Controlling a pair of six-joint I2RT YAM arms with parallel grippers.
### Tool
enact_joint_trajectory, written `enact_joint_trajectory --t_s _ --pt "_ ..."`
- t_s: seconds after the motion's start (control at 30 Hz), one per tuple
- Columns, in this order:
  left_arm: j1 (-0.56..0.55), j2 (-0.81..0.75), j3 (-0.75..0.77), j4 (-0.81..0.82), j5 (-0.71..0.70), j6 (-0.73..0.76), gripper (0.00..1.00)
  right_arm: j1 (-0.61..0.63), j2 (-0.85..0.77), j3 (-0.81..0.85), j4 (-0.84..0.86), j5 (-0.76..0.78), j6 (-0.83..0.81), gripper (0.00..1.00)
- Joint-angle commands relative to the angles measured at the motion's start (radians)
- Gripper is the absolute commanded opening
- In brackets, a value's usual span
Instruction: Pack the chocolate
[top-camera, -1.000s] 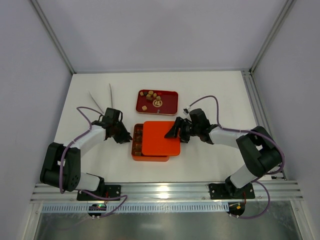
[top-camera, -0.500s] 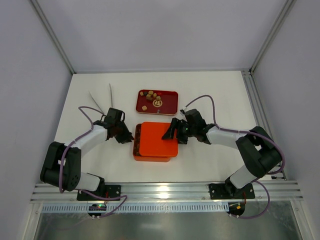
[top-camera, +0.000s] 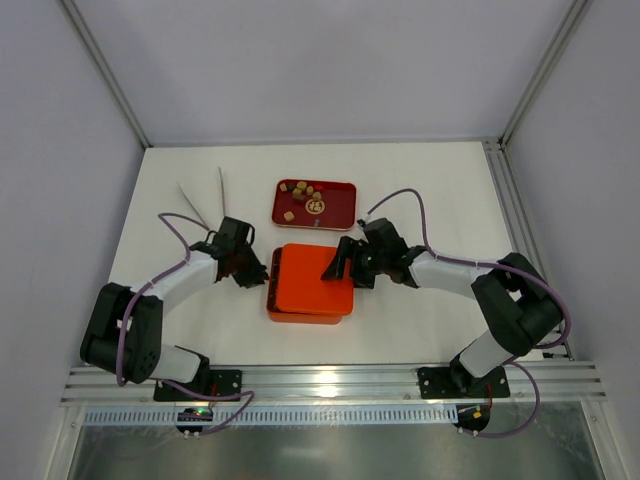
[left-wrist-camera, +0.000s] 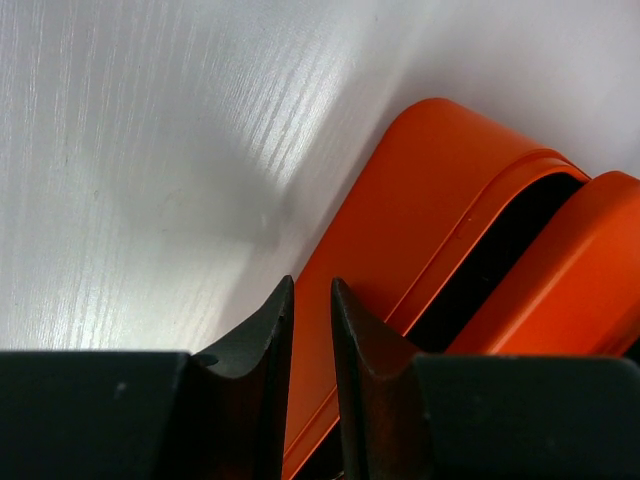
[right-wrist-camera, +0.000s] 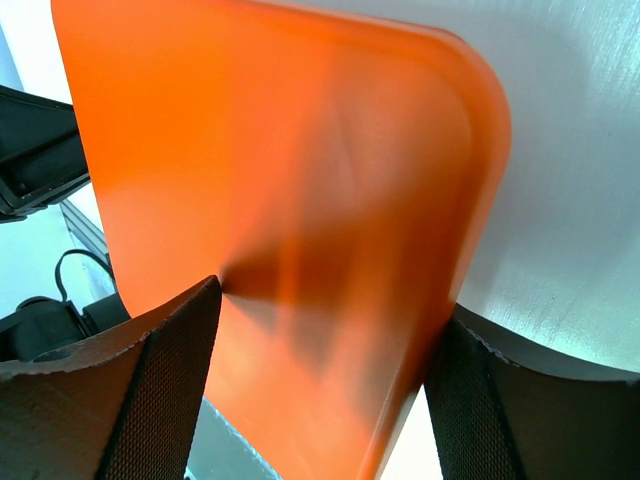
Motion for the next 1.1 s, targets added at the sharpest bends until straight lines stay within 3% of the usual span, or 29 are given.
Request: enact_joint_trajectory --t_s 0.0,1.07 --pt "-0.035 -0.009 0.023 0.065 0.055 -0.043 0.21 0.034 0.005 0.049 0.014 0.018 -0.017 0.76" --pt "-0.090 -0.002 0.039 0.084 0.058 -0.071 0.20 0.103 0.051 0.208 -0.142 0.076 -0.123 0.91"
